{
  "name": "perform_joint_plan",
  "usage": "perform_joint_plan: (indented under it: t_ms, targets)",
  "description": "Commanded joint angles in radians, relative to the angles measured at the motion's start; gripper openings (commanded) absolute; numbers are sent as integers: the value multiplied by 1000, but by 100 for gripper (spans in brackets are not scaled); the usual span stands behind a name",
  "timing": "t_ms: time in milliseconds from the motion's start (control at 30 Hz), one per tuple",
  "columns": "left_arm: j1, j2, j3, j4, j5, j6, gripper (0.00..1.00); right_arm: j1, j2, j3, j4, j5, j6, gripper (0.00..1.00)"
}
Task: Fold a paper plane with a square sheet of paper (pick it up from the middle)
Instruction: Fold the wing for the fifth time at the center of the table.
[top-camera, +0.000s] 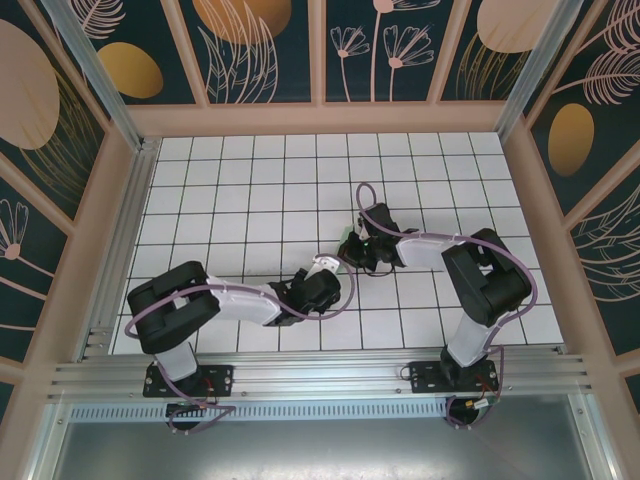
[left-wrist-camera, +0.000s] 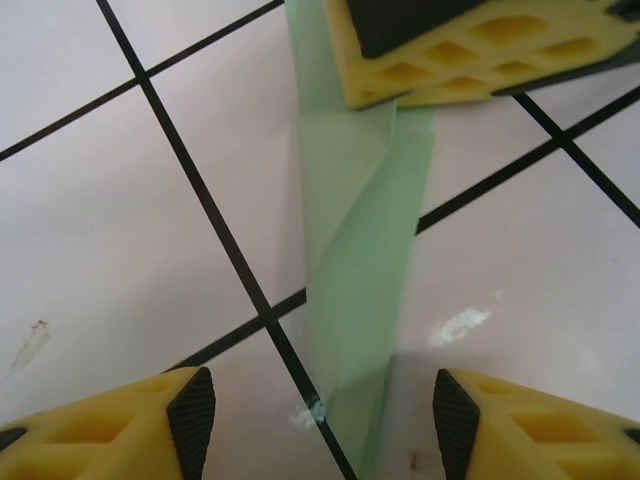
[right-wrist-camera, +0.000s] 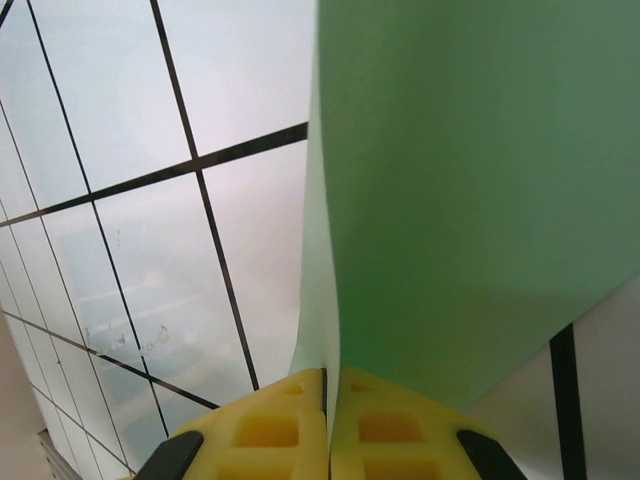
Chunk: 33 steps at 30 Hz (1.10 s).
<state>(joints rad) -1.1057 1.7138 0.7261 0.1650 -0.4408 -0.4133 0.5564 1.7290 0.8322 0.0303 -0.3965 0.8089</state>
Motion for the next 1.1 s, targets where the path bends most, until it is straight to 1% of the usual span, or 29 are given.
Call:
perform_joint_plan:
  t_ms: [0,100,200,300,400,533,567,667,733,833,967,1033,1067]
  targets:
    - [-1,-92,-32,-25,77,-40,67,-3,8,-12,37,21,-47,8]
    - [17,-161,-54,-7,140,-81,70,-4,15,-21,50,14,-68,8]
    - [64,-221,-82,31,201,-157,68,-4,19,-44,81,8,-89,8]
    - [136,-254,-116,83,279,-249,63,-3,24,-71,117,-3,-98,8]
    - [181,-260,-129,137,355,-321,56,-3,24,-92,140,-10,-105,8]
    - [229,-216,-111,167,442,-407,47,-3,29,-106,153,-10,-115,8]
    - [240,-198,-107,181,471,-427,46,-32,30,-115,162,-13,-114,8]
    - [257,-152,-81,213,535,-465,44,-45,30,-141,203,-32,-115,9]
    - [266,-121,-61,225,563,-477,43,-52,35,-155,227,-49,-114,9]
    - [276,-79,-39,253,592,-489,40,-63,48,-169,254,-79,-110,9]
    - [298,-20,-22,317,642,-509,30,-77,59,-180,270,-99,-108,9]
    - [304,-5,-15,334,649,-519,26,-83,60,-182,270,-103,-108,9]
    - [307,30,-12,344,653,-520,25,-85,61,-182,267,-104,-109,9]
